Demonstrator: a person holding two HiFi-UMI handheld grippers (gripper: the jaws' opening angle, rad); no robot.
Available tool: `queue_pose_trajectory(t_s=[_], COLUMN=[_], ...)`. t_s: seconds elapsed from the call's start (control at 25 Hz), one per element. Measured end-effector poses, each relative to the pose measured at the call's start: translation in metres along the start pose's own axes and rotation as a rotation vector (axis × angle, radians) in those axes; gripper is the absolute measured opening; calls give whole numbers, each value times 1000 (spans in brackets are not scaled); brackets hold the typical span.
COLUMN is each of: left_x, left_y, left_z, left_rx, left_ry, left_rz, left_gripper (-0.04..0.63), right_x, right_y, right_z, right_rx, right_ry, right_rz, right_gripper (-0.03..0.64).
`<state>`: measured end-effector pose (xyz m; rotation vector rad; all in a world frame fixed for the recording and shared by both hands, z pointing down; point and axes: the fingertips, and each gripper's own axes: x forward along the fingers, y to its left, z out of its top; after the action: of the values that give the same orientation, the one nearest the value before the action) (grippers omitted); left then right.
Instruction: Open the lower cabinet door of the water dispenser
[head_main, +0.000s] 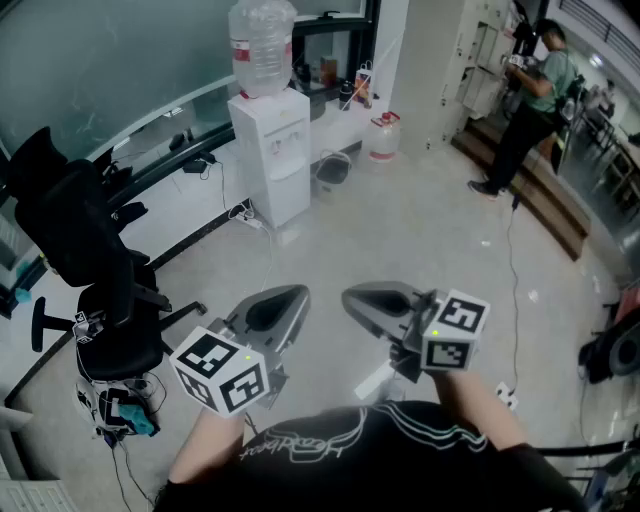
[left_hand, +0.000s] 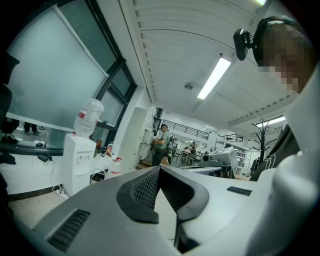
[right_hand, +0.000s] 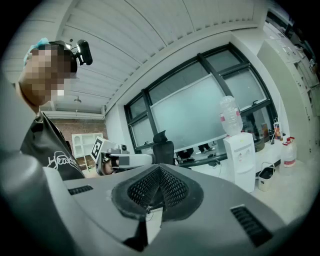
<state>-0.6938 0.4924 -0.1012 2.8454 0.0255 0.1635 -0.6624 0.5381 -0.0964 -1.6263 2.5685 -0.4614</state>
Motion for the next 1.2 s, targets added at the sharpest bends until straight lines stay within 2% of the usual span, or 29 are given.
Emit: queue_pose_trajectory(t_s=[0.32, 0.56, 0.72, 0.92, 1.2], left_x=[-9, 6, 22, 61, 158], left_y=[8, 18, 32, 66, 134], left_z=[-10, -19, -23, -26, -27], left_rx=[-19, -49, -59, -72, -123], left_ry=[11, 29, 44, 74, 148], left_rz=[0, 6, 22, 53, 96], left_gripper=[0, 0, 0, 0, 0], right_x=[10, 9, 15, 29, 49], right_y=[6, -16, -37, -90, -206], right_z=[-7, -12, -15, -15, -10], right_rx=[-4, 41, 34, 41, 103], right_ry=[13, 8, 25, 30, 53], right_rz=[-11, -29, -23, -9, 21], right_gripper=[12, 12, 12, 12, 12])
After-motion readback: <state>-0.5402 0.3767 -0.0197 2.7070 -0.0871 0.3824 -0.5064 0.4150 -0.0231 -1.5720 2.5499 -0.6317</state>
